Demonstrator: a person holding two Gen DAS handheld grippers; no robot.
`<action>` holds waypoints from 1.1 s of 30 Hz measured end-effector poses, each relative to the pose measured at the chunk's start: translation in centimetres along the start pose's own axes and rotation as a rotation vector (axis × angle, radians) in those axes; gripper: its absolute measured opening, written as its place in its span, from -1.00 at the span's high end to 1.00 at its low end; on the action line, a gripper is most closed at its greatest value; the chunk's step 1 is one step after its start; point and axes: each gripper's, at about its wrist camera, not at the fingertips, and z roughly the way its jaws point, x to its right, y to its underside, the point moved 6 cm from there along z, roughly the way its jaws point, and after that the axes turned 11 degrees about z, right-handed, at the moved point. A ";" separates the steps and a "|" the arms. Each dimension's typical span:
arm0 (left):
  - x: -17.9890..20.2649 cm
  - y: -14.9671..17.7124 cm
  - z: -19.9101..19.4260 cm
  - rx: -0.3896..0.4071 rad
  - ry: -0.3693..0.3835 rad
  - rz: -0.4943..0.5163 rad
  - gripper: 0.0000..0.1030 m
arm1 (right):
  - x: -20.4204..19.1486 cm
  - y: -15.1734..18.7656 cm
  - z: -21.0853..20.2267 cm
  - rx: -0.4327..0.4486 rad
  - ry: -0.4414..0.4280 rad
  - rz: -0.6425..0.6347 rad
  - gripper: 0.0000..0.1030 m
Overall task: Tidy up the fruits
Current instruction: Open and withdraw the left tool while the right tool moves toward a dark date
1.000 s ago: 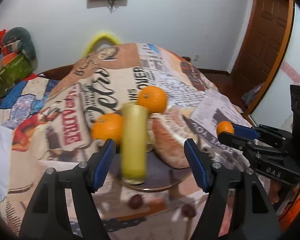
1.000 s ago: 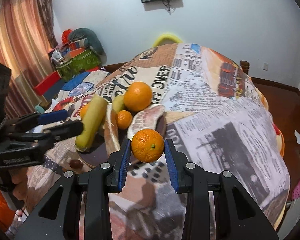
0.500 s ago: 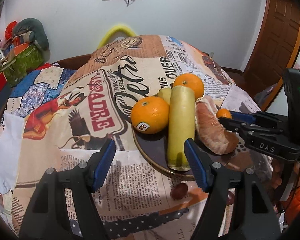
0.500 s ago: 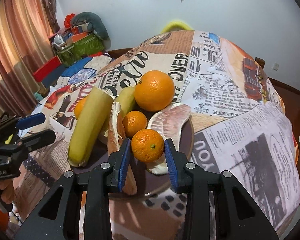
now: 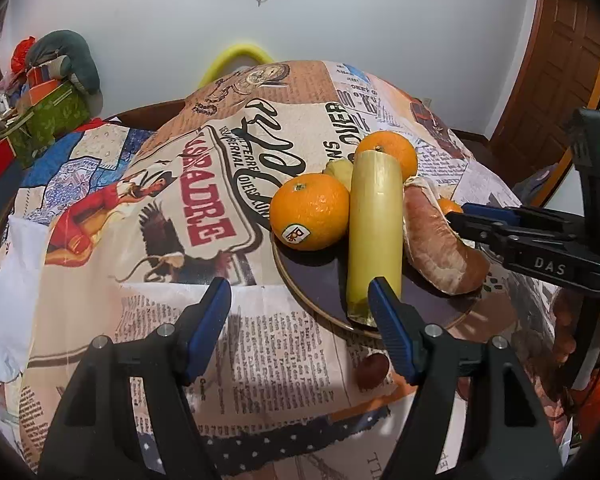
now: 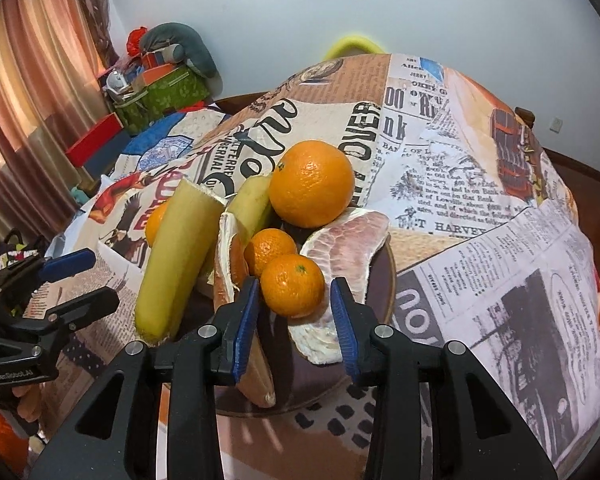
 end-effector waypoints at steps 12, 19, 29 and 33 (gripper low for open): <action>1.6 0.2 -4.5 0.040 -0.013 0.045 -0.37 | -2.0 1.6 -5.3 0.067 0.014 -0.041 0.33; 2.1 0.6 -8.1 0.077 -0.021 0.071 -0.37 | -3.7 3.9 -7.4 0.073 0.011 -0.059 0.32; 0.2 1.6 -11.0 0.086 -0.050 0.096 -0.38 | -4.2 7.2 -7.1 0.032 0.034 -0.058 0.32; -1.6 2.3 -10.7 0.054 -0.059 0.095 -0.37 | -4.3 8.4 -6.6 0.011 0.034 -0.051 0.32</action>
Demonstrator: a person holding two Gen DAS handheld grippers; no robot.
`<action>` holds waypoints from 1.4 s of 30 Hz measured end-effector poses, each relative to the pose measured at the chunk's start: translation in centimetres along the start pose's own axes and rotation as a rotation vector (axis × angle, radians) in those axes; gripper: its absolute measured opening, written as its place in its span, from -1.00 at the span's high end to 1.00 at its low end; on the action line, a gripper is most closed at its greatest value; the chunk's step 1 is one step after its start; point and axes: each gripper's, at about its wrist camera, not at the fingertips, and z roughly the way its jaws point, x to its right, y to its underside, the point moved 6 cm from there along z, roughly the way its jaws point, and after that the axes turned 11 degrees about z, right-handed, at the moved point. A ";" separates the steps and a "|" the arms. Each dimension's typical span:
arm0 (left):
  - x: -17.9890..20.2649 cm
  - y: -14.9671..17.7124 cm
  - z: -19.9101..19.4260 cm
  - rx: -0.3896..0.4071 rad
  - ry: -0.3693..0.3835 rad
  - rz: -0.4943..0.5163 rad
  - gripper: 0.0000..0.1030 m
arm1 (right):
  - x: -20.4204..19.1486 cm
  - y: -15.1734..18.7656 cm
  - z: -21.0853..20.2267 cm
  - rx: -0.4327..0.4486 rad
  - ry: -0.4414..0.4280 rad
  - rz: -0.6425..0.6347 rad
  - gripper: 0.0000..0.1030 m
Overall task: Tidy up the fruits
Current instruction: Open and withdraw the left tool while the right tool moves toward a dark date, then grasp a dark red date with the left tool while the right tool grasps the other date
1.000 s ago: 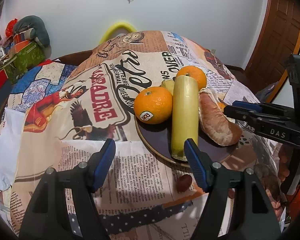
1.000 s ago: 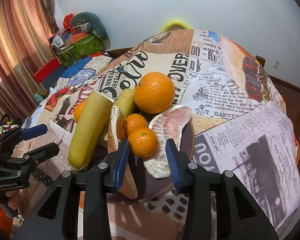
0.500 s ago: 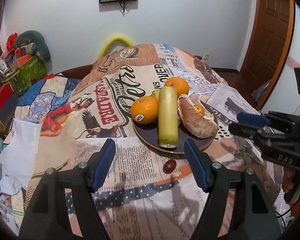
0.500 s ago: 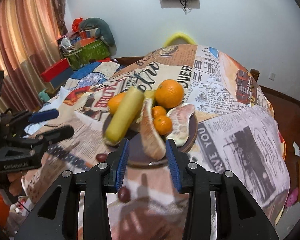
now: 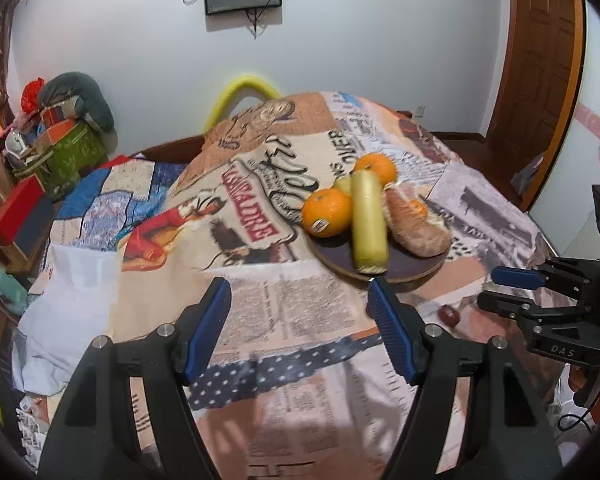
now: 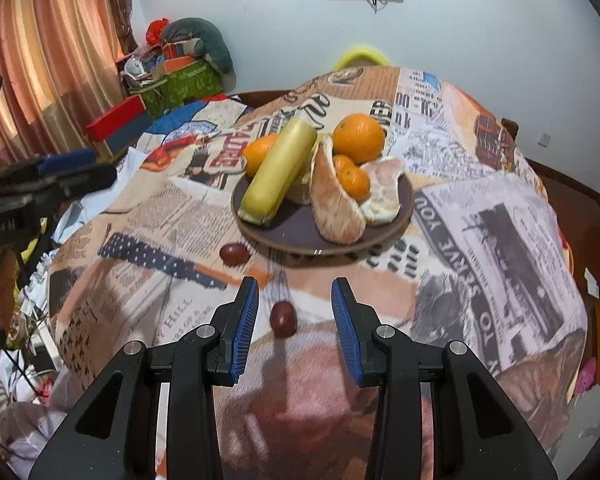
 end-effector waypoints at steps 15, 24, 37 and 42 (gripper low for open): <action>2.3 4.9 7.1 -0.116 0.140 -0.045 -0.37 | -0.7 2.5 4.4 -0.097 0.002 -0.007 0.33; 5.5 4.0 10.0 -0.168 0.217 -0.017 0.04 | -0.5 2.2 4.1 -0.071 -0.007 -0.012 0.70; 7.5 2.1 12.1 -0.172 0.249 -0.001 0.61 | 0.9 0.2 2.7 -0.015 -0.025 0.032 0.70; 7.3 2.0 11.6 -0.164 0.240 -0.004 0.61 | 1.0 -0.2 2.4 -0.002 -0.024 0.032 0.70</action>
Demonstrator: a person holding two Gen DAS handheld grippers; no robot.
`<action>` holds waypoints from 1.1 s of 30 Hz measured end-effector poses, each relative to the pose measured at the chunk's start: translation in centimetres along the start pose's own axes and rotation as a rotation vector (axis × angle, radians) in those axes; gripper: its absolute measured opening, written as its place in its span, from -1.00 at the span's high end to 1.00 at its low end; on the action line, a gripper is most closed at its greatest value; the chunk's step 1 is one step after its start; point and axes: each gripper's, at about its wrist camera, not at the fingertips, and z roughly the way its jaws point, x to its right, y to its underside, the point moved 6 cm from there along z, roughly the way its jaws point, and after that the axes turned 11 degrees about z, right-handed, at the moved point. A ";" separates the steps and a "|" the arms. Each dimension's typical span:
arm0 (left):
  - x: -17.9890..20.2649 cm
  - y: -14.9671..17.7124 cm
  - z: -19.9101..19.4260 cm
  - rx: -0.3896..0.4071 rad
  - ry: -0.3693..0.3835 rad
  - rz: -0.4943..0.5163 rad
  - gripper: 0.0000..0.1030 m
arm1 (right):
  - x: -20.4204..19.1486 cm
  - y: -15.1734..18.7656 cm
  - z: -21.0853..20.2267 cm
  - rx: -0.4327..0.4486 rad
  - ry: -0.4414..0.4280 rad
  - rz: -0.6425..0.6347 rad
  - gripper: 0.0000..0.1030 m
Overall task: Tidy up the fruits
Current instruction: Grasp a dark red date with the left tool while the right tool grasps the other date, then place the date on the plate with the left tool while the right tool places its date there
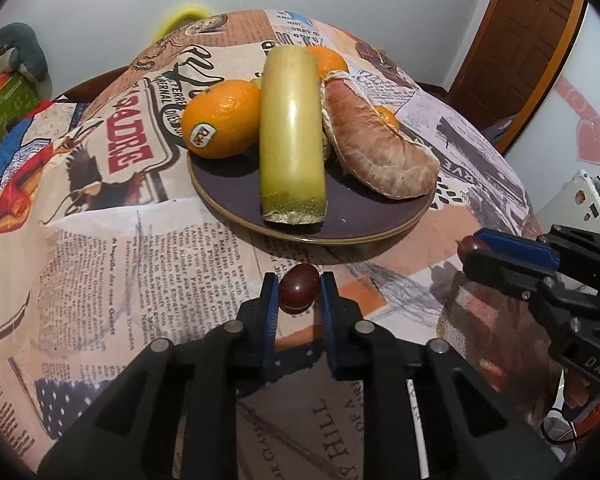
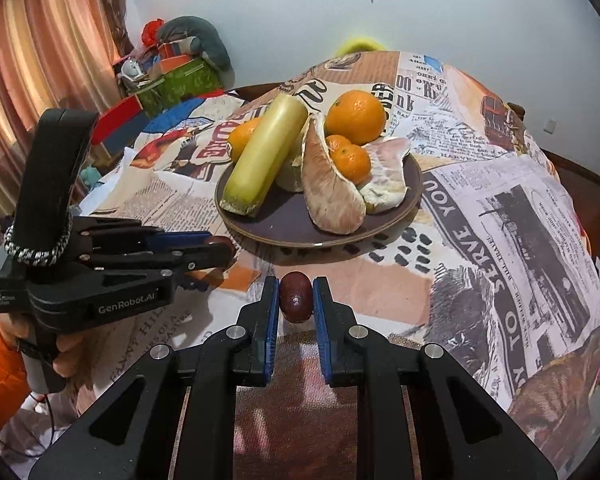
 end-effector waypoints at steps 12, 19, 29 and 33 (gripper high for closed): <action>-2.6 -1.9 -3.9 0.104 -0.053 -0.038 0.61 | -0.8 -2.4 0.4 0.034 -0.018 -0.018 0.70; -3.8 -3.5 -3.8 0.133 -0.072 -0.047 0.61 | -1.8 -4.0 1.5 0.045 -0.032 -0.045 0.70; -4.4 -4.6 -1.6 0.125 -0.069 -0.056 0.61 | -2.4 -4.7 3.5 0.020 -0.037 -0.083 0.70; -4.8 -4.7 -1.0 0.121 -0.064 -0.078 0.61 | -2.3 -4.8 4.0 0.017 -0.037 -0.087 0.70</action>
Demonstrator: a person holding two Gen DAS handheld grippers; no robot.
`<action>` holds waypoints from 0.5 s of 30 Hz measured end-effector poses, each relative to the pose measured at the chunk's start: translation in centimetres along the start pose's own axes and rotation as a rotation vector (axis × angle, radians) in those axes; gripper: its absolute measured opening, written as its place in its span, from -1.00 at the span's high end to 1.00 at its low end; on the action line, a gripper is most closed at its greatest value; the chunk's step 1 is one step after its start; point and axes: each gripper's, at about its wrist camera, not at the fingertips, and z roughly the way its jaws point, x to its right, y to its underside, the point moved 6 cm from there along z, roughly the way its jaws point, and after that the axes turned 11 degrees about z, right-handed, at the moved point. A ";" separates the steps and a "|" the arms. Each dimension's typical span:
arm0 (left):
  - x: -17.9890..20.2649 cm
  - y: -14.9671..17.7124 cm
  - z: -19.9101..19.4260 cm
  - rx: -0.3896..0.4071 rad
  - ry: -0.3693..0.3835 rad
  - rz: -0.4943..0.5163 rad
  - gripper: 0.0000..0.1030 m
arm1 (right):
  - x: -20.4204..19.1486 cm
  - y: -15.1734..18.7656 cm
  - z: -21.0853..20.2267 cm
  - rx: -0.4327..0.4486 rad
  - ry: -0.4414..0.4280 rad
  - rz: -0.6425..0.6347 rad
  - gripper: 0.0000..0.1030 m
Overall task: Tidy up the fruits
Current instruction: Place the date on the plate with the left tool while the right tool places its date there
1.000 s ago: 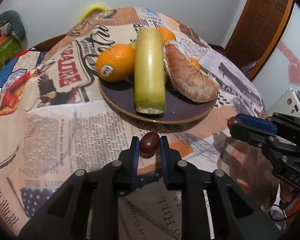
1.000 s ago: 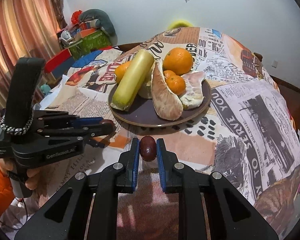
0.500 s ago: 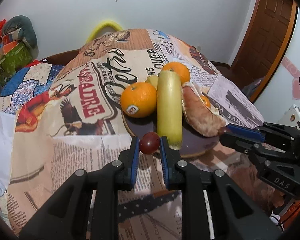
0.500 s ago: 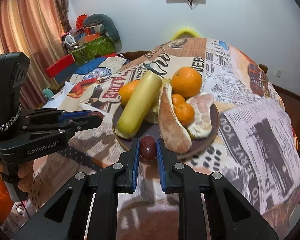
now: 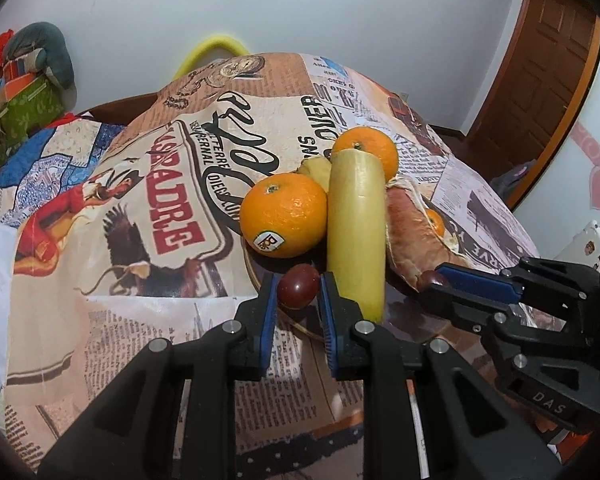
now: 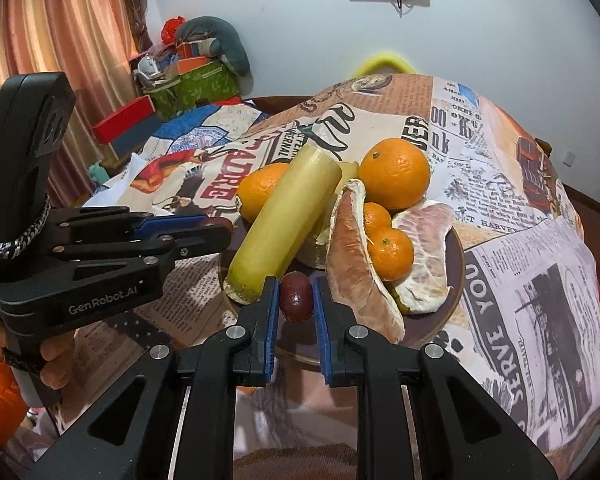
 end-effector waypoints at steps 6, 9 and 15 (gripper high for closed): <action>0.3 0.0 0.6 -0.022 0.008 0.012 0.60 | -0.1 -0.1 0.3 -0.009 -0.004 -0.010 0.68; 0.3 0.0 0.6 -0.023 -0.008 0.023 0.55 | 0.0 -0.1 0.3 -0.006 -0.001 -0.008 0.54; 0.1 -0.3 -0.4 -0.003 -0.019 0.016 0.43 | 0.2 -0.4 -0.5 0.020 0.007 0.000 0.44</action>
